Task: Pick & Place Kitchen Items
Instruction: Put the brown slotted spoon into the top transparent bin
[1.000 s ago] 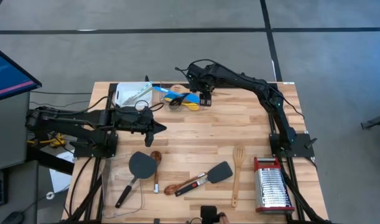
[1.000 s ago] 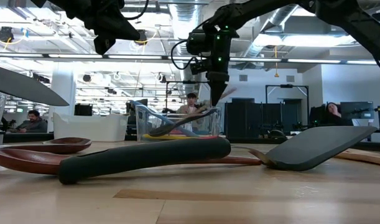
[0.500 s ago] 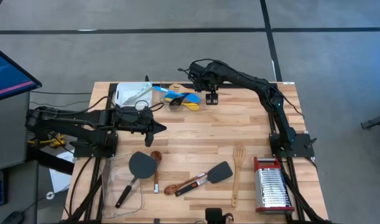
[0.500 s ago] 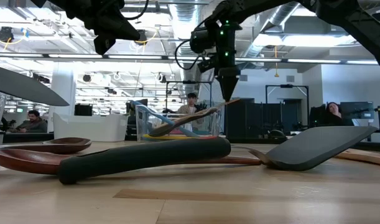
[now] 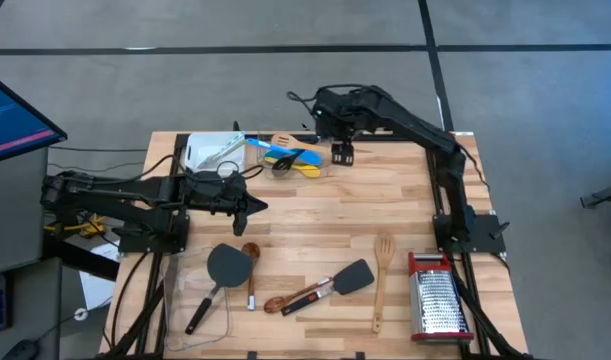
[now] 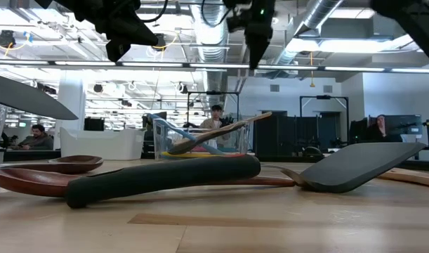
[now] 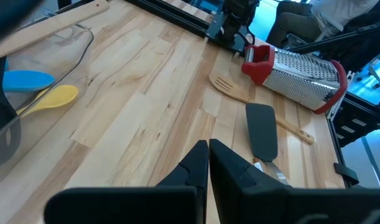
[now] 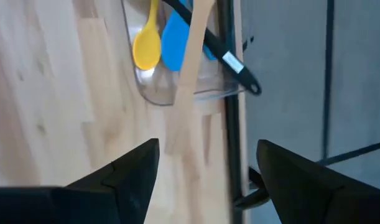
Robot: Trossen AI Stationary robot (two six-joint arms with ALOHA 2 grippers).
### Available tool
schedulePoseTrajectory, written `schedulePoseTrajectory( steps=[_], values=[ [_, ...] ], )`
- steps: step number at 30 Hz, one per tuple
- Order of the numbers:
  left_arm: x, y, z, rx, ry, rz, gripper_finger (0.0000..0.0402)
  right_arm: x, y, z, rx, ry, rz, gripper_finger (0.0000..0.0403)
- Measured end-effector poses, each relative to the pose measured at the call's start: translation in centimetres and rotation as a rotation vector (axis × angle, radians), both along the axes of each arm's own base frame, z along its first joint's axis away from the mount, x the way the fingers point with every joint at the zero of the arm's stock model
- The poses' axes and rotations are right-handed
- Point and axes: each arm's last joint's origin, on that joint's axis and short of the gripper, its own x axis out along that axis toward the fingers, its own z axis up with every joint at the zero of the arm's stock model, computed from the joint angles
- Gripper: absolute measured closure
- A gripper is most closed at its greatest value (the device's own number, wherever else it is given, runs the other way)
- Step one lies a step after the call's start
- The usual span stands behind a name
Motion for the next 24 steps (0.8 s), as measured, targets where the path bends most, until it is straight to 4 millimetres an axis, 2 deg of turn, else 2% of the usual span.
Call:
schedulePoseTrajectory(
  steps=[8,17,24],
  values=[
    [0.0,0.0,0.0,0.0,0.0,0.0,0.04,-0.6,3.5,2.1,0.088,-0.188,-0.264,0.0139],
    [0.0,0.0,0.0,0.0,0.0,0.0,0.04,0.6,8.6,2.1,0.104,-0.185,-0.13,0.0139],
    [0.0,0.0,0.0,0.0,0.0,0.0,0.04,0.9,10.8,2.1,0.111,-0.183,-0.076,0.0139]
  ],
)
